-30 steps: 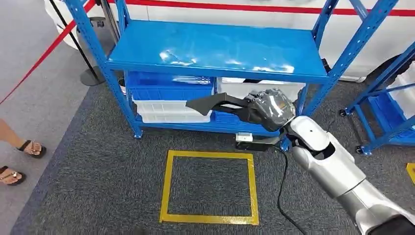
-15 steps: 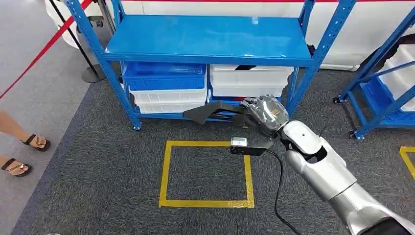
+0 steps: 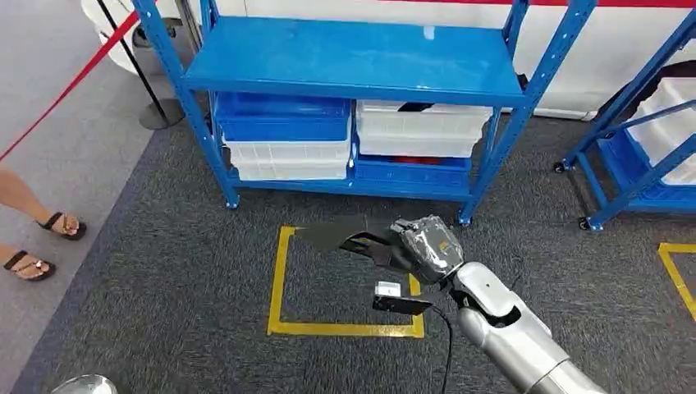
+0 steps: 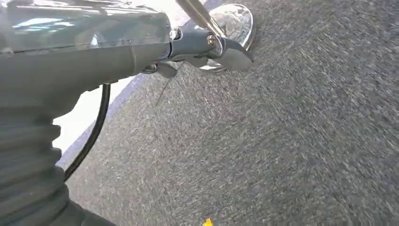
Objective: Take the parts from the cabinet and place them on the table.
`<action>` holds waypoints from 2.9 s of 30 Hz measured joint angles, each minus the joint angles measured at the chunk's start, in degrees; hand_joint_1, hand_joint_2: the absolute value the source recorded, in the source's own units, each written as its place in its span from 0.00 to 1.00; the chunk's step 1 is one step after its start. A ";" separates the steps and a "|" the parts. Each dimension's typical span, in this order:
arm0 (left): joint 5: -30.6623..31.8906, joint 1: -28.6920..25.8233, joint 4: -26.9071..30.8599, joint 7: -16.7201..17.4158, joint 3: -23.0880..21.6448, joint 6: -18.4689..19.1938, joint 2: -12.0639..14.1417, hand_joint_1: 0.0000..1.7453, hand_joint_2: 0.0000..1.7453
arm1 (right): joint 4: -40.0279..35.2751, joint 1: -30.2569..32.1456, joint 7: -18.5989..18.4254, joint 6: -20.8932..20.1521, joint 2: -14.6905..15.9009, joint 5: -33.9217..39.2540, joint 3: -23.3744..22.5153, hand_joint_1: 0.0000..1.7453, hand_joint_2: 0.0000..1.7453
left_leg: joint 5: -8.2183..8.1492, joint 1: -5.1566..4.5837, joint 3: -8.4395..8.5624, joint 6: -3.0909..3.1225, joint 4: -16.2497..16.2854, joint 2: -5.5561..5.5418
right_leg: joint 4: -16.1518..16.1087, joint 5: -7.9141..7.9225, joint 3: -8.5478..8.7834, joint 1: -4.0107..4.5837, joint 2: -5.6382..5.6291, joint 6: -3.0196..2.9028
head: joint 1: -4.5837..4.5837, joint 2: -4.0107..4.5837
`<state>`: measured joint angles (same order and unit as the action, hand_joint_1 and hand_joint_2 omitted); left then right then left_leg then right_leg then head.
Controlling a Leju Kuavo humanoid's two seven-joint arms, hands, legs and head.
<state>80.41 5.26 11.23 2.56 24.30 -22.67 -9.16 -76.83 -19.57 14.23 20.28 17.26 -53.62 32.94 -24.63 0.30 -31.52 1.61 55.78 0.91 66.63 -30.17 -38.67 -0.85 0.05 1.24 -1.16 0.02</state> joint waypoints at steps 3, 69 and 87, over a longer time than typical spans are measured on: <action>-0.02 -0.29 0.00 -0.13 0.02 -0.09 -0.04 0.00 1.00 | 0.20 3.37 -0.55 1.23 -1.70 -0.57 -0.59 1.00 1.00 | 0.34 -0.05 -1.09 -0.06 0.56 0.88 | 8.45 -2.89 -3.07 -0.16 0.02 0.55 | -0.02 0.00; -5.25 -1.90 0.00 -4.72 4.72 6.27 -1.09 0.00 1.00 | -8.42 18.65 -1.88 1.29 -16.30 -2.34 -14.36 1.00 1.00 | -2.78 -0.37 1.00 -1.70 1.51 3.37 | -7.51 4.15 4.43 0.68 4.26 -0.44 | 0.02 0.00; -3.93 -0.97 0.00 -4.81 4.87 7.50 -0.98 0.00 1.00 | -12.46 22.50 -1.97 2.58 -16.57 -3.10 -15.72 1.00 1.00 | -3.88 -0.17 1.82 -1.86 1.88 -3.89 | -7.62 6.13 2.61 0.09 -6.27 -1.46 | 0.02 0.00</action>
<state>76.48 4.29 11.23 -2.25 29.18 -15.17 -10.14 -89.28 2.93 12.26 22.86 0.70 -56.72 17.22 -28.51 0.14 -29.70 -0.26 57.66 -2.97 59.00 -24.04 -36.06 -0.76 -6.22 -0.22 -1.14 0.02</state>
